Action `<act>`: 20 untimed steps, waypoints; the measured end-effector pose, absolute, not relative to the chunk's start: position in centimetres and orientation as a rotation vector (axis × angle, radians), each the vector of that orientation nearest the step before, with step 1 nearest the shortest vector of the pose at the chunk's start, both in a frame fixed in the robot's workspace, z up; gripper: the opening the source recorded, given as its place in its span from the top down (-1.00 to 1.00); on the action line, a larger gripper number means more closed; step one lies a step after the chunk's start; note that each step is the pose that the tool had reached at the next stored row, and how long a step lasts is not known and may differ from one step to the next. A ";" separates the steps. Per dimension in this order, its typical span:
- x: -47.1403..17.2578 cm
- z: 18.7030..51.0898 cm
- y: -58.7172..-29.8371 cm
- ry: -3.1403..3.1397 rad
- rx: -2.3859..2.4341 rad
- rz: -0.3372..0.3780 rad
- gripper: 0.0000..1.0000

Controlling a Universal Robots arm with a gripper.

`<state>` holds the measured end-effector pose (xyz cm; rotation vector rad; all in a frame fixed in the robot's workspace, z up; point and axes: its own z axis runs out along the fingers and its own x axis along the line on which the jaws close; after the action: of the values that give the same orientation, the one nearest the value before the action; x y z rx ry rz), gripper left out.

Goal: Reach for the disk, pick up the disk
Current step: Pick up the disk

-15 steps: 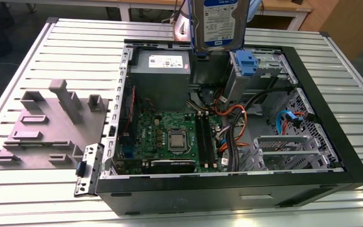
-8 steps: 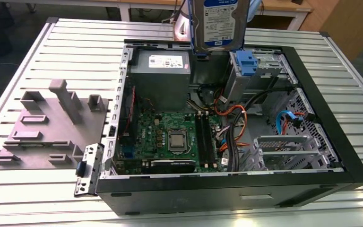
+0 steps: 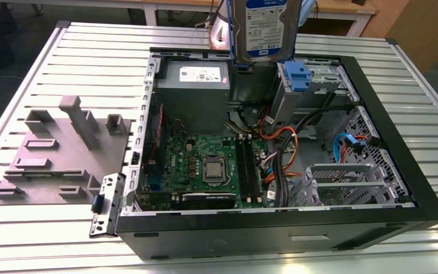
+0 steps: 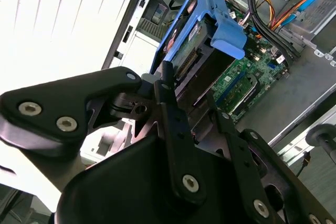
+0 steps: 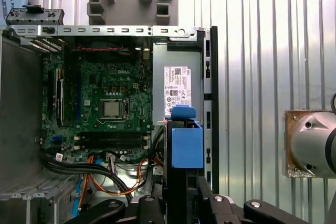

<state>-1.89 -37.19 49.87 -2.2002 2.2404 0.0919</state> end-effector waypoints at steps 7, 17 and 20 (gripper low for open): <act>-1.9 49.9 -37.8 2.240 -2.200 0.092 0.31; -1.9 49.8 -39.7 2.240 -2.200 0.092 0.31; -1.9 49.7 -40.4 2.240 -2.200 0.092 0.31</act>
<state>-1.90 -40.36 49.71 -2.2001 2.2404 0.0920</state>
